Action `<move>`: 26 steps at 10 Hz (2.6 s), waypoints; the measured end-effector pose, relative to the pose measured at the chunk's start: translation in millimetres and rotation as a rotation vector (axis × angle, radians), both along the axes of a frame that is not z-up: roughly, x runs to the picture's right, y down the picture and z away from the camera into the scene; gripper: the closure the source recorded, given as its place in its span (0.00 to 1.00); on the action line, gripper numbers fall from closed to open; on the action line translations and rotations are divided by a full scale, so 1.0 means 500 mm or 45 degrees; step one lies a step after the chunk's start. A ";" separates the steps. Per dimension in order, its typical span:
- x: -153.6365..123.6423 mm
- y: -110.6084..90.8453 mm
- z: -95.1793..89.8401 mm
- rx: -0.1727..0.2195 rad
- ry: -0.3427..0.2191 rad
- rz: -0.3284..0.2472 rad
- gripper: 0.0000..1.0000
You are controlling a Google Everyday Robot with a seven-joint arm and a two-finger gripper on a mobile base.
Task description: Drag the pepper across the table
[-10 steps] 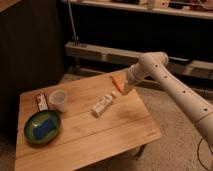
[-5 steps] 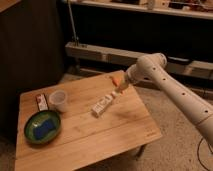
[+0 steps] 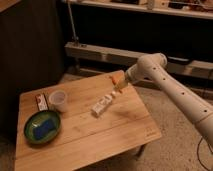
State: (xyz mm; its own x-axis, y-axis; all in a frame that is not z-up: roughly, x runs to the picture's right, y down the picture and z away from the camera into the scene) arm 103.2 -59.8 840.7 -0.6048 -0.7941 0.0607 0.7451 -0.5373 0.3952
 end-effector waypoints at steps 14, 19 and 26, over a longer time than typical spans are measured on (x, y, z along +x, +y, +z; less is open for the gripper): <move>-0.007 -0.016 0.254 -0.144 0.249 0.299 0.20; -0.025 0.004 0.340 -0.127 0.207 0.318 0.20; -0.038 0.018 0.379 -0.134 0.203 0.316 0.53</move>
